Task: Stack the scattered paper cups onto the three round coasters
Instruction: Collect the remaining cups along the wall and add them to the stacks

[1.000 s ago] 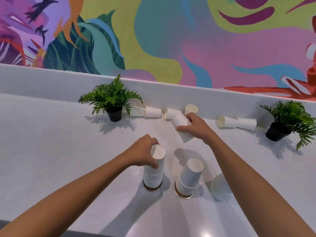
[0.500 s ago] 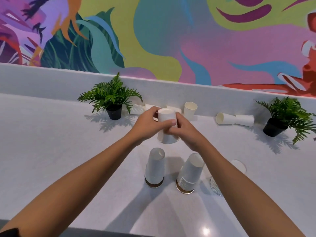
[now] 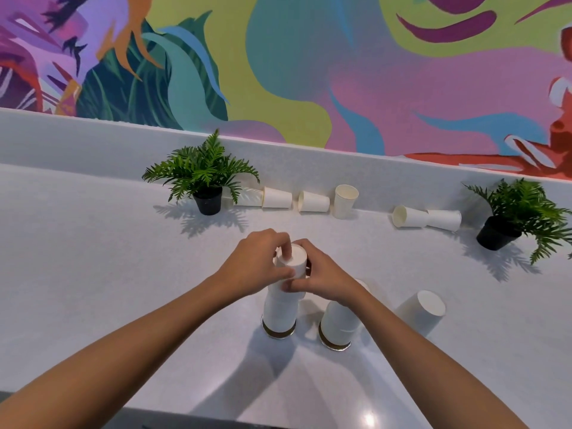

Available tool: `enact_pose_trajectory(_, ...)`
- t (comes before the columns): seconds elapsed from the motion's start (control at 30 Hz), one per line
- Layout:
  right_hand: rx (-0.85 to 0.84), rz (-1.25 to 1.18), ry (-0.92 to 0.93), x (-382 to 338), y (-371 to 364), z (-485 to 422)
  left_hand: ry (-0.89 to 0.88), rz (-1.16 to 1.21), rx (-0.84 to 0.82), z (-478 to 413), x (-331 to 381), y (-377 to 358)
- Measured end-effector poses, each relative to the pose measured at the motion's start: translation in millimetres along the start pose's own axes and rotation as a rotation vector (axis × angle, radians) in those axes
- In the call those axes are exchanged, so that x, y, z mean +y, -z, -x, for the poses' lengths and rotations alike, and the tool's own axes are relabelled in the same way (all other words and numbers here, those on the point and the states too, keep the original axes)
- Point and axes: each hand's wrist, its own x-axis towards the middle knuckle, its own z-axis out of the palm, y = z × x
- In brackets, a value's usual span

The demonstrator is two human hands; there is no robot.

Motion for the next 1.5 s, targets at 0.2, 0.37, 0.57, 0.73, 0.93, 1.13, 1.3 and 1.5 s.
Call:
enact_pose_trajectory(0.2,-0.058,0.140,0.012,8,-2,4,0.022,-0.084,-0.045,6,-9,-15)
enact_pose_trajectory(0.37,-0.139,0.231,-0.019,9,0,2,0.024,-0.081,-0.125,4,-12,-21)
enact_pose_trajectory(0.57,-0.300,0.225,-0.053,-7,35,-10,0.040,0.061,-0.028,-23,-12,-3)
enact_pose_trajectory(0.73,-0.119,0.153,-0.128,-7,69,-33,0.098,0.071,0.132,-67,-16,8)
enact_pose_trajectory(0.93,0.050,0.169,-0.192,24,101,-62,0.125,-0.244,0.121,-129,-33,-13)
enact_pose_trajectory(1.13,0.051,0.343,-0.238,56,118,-102,0.147,-0.550,-0.021,-188,-50,-45)
enact_pose_trajectory(1.3,0.033,0.551,-0.220,80,123,-148,0.185,-0.654,-0.070,-238,-76,-69)
enact_pose_trajectory(1.5,0.067,0.735,-0.157,99,117,-199,0.250,-0.740,-0.023,-281,-112,-87)
